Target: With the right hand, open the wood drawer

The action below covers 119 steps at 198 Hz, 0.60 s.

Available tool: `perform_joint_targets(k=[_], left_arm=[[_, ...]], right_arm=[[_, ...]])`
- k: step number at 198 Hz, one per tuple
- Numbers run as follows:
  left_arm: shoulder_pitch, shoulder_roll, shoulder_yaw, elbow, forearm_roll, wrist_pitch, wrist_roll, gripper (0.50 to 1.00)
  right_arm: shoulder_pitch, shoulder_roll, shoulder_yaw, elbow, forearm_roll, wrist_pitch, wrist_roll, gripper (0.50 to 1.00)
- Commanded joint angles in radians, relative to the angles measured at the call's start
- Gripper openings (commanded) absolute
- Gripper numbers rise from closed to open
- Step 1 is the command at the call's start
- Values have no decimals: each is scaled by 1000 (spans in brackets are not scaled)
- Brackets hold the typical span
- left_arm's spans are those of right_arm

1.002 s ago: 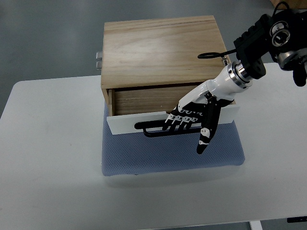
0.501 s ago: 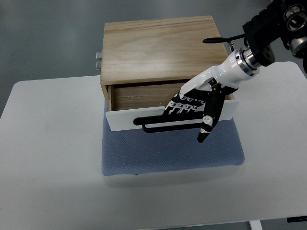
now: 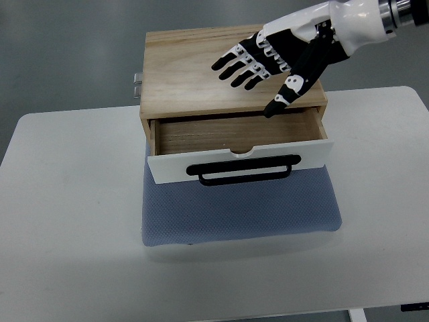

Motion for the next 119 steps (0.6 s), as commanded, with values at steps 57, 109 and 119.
perform_joint_targets(k=[57, 109, 119], left_arm=[[0, 0, 0, 0, 0, 0, 0, 1000], [0, 0, 0, 0, 0, 0, 0, 1000], [0, 0, 0, 0, 0, 0, 0, 1000]], right_arm=[[-419, -70, 502, -245, 20, -250, 0, 944], [-662, 99, 808, -572, 11, -338, 3, 944], [-687, 131, 863, -647, 9, -335, 7, 944]])
